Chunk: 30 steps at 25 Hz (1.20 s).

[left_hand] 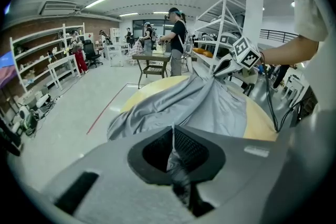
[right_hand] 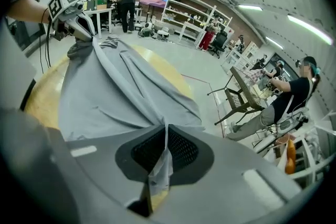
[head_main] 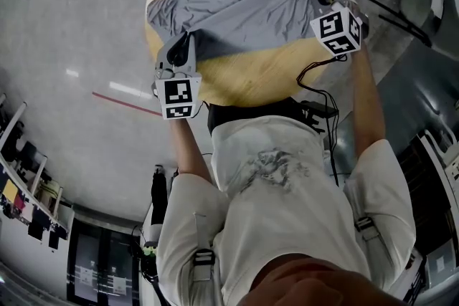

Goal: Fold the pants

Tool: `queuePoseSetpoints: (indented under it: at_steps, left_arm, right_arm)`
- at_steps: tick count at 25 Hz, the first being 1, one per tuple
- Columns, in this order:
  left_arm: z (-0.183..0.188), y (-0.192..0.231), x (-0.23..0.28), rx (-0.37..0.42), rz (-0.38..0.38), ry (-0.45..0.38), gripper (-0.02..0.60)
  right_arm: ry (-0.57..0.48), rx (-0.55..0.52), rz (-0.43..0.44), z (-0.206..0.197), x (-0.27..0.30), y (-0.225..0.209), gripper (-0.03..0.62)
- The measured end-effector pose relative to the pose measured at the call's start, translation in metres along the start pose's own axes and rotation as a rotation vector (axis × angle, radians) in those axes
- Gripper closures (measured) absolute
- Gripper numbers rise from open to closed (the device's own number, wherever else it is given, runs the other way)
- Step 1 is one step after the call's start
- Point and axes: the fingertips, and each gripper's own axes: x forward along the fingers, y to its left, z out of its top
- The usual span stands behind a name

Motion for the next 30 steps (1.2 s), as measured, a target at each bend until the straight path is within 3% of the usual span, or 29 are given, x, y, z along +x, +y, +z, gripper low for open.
queuePoseSetpoints:
  at_steps: [9,30]
  left_arm:
    - [0.008,0.027,0.014,-0.016,0.017,-0.009,0.561]
    - [0.019,0.073,0.039,-0.02,0.072,-0.015,0.56]
  right_arm:
    - [-0.005,-0.099,-0.004,0.03,0.033,-0.023,0.57]
    - [0.012,-0.203,-0.061,0.066,0.08,-0.049,0.569]
